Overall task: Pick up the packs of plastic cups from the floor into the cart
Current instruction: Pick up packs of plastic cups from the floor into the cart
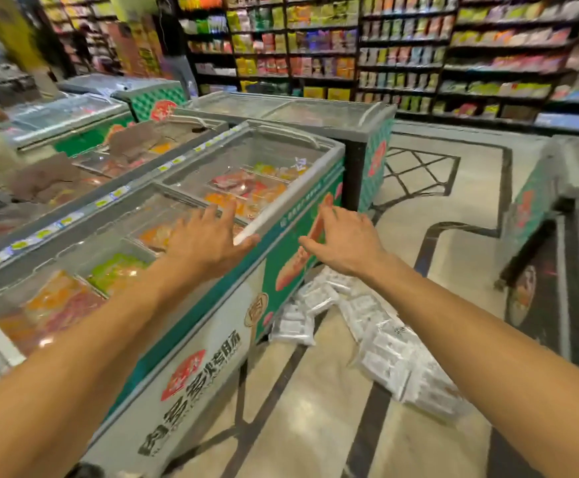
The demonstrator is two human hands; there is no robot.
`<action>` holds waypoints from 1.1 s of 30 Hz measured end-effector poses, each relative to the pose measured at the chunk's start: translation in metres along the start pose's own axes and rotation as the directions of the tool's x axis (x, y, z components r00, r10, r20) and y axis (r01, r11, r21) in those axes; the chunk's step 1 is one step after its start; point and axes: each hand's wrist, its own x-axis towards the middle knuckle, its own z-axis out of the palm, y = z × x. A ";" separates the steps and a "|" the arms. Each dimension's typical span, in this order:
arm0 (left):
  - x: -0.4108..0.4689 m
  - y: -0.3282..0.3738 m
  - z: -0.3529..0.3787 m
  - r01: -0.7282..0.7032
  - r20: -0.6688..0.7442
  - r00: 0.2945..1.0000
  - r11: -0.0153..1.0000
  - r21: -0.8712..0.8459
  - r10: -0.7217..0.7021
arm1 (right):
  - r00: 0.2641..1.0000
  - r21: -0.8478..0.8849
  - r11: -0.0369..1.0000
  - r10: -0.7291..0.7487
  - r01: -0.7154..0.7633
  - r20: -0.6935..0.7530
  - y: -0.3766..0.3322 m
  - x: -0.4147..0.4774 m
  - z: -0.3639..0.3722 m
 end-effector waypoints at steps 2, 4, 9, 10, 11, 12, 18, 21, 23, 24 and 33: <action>0.024 0.023 0.016 -0.011 0.024 1.000 1.000 0.002 0.011 | 0.999 0.019 0.999 0.036 -0.037 0.024 0.034 0.011 0.008; 0.048 0.039 0.035 -0.023 0.038 0.999 1.000 0.005 0.023 | 0.999 0.023 0.999 0.048 -0.049 0.024 0.063 0.024 0.022; 0.116 0.055 0.095 -0.050 0.078 0.995 0.998 -0.048 0.054 | 0.993 0.044 0.993 0.105 -0.107 0.060 0.112 0.064 0.070; 0.130 0.057 0.107 -0.052 0.087 0.995 0.997 -0.053 0.057 | 0.990 0.046 0.992 0.116 -0.120 0.077 0.119 0.076 0.082; 0.146 0.057 0.119 -0.051 0.101 0.993 0.997 -0.056 0.057 | 0.987 0.045 0.990 0.131 -0.135 0.095 0.124 0.090 0.095; 0.163 0.056 0.132 -0.052 0.119 0.991 0.997 -0.061 0.059 | 0.983 0.044 0.988 0.144 -0.150 0.111 0.128 0.106 0.107; 0.277 0.044 0.204 -0.113 0.196 0.972 0.988 -0.101 0.131 | 0.949 0.079 0.957 0.262 -0.278 0.173 0.152 0.205 0.191; 0.337 0.045 0.246 -0.188 0.251 0.946 0.979 -0.086 0.203 | 0.920 0.111 0.925 0.339 -0.364 0.197 0.168 0.248 0.240; 0.376 0.049 0.278 -0.252 0.272 0.927 0.966 -0.062 0.259 | 0.894 0.134 0.896 0.388 -0.423 0.223 0.178 0.269 0.271; 0.395 0.051 0.296 -0.281 0.280 0.916 0.958 -0.060 0.286 | 0.881 0.145 0.883 0.405 -0.446 0.243 0.184 0.277 0.289; 0.551 0.105 0.497 -0.446 0.357 0.821 0.891 -0.084 0.445 | 0.739 0.178 0.725 0.605 -0.665 0.296 0.240 0.337 0.499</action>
